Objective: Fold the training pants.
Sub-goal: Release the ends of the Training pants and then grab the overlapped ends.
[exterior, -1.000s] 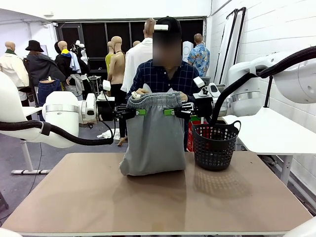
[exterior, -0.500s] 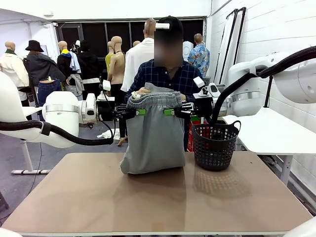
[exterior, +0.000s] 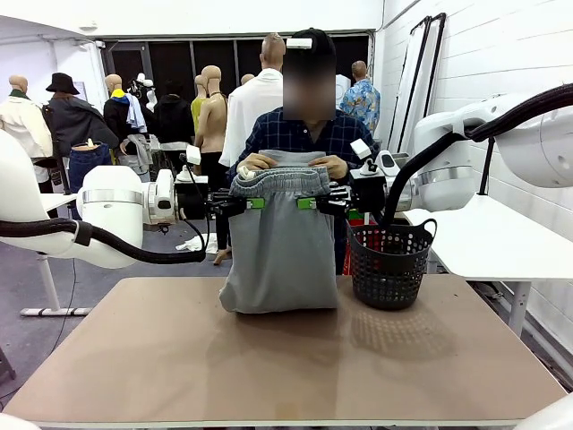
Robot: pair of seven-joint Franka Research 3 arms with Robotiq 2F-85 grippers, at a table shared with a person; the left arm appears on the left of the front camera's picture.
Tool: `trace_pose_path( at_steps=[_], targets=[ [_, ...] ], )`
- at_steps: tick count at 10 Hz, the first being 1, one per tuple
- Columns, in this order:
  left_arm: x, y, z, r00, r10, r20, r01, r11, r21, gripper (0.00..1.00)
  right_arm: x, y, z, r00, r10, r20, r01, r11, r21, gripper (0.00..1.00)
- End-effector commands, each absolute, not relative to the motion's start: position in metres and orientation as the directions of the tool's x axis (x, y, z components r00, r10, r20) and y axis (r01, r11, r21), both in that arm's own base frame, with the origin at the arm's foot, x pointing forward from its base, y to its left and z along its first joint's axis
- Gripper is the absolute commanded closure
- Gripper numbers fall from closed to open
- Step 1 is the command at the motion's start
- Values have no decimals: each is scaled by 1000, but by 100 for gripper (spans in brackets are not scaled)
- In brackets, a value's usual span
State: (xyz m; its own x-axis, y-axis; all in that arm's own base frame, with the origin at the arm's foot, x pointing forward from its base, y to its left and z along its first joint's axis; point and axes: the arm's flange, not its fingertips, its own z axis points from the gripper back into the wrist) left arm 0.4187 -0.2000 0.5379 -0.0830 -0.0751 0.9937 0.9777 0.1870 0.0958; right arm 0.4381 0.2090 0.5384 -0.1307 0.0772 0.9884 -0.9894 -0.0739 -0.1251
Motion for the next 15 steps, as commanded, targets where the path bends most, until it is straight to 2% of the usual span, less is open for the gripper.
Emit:
trace_pose_path(
  at_steps=[1, 15],
  targets=[
    [416, -200, 539, -86, -70, 994, 975, 198, 98, 100, 437, 211, 540, -132, 73, 989, -989, -78, -126, 100],
    [416, -200, 539, -86, -70, 994, 975, 198, 98, 100, 437, 211, 540, -132, 73, 989, -989, -78, -126, 100]
  ],
)
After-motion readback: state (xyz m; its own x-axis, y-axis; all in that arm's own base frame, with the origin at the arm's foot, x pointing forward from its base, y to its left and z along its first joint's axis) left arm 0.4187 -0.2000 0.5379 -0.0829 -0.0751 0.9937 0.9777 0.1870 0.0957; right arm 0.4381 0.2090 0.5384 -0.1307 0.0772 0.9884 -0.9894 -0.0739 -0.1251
